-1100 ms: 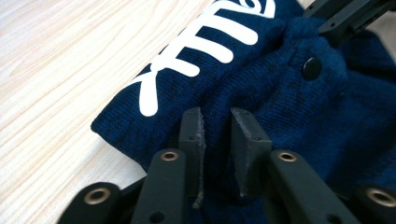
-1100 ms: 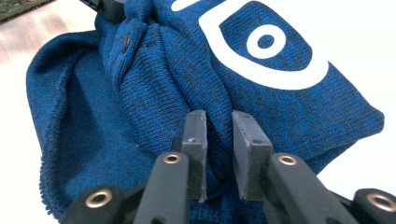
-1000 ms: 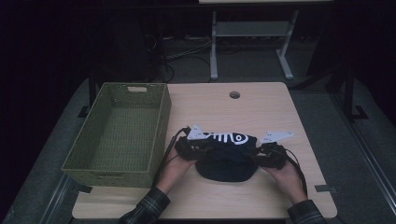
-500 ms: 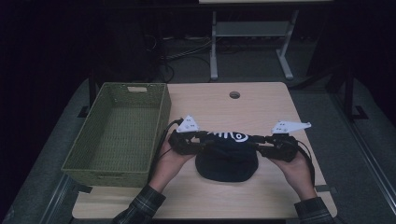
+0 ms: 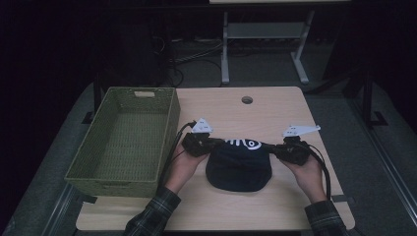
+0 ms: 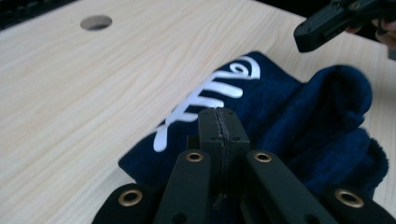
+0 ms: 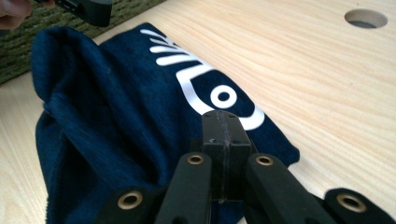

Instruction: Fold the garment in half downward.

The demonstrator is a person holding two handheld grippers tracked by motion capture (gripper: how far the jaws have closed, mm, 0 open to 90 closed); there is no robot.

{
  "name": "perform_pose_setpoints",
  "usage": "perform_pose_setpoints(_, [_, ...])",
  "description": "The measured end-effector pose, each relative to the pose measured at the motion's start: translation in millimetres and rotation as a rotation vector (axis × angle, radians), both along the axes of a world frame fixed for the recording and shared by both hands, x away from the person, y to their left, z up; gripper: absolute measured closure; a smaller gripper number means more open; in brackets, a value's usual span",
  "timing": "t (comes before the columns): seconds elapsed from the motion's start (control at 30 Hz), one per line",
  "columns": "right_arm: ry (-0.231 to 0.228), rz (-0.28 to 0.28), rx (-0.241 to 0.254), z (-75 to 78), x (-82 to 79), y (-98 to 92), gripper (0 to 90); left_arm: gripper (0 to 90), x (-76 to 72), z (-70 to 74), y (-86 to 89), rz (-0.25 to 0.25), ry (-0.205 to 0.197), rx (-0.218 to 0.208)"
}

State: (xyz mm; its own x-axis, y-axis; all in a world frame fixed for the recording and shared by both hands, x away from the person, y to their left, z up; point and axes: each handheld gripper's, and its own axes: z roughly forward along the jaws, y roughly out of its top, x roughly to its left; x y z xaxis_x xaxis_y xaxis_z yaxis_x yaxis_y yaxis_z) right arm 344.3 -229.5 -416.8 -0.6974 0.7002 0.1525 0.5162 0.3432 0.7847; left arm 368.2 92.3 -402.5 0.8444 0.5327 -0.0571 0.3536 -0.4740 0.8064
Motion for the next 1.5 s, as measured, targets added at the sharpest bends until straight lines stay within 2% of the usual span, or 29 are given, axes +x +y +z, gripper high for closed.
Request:
perform_pose_setpoints(0.2, [0.006, 0.002, 0.001, -5.1, -4.1, 0.2, 89.8, 89.8, -6.5, -7.6, 2.8, -0.003, 0.016, 0.011])
perform_pose_setpoints(0.37, [0.017, 0.012, -0.013, -9.6, -10.8, 0.9, 89.8, 89.7, -14.4, -7.2, 5.8, -0.012, 0.027, -0.002])
perform_pose_setpoints(0.47, [0.009, 0.02, 0.002, -7.9, -16.6, 1.4, 89.8, 89.4, -19.6, -5.7, 4.7, -0.024, 0.027, 0.002])
perform_pose_setpoints(0.73, [0.018, 0.042, 0.0, -8.2, -32.6, 4.1, 89.7, 88.8, -34.2, -3.8, 4.6, -0.053, 0.02, 0.014])
perform_pose_setpoints(1.07, [0.033, 0.065, 0.007, -11.0, -56.5, 10.6, 89.7, 88.8, -49.5, -12.6, 7.0, -0.077, 0.045, 0.033])
perform_pose_setpoints(1.23, [0.049, 0.083, -0.004, -17.6, -61.2, 14.2, 89.7, 88.9, -59.2, -26.1, 4.1, -0.106, 0.074, 0.073])
perform_pose_setpoints(1.43, [0.06, 0.095, -0.077, -25.9, -64.0, 27.1, 89.8, 88.9, -66.9, -39.2, -1.6, -0.121, 0.102, 0.111])
perform_pose_setpoints(1.5, [0.066, 0.096, -0.083, -30.4, -63.0, 27.5, 89.7, 89.0, -67.5, -42.3, -2.3, -0.123, 0.104, 0.128])
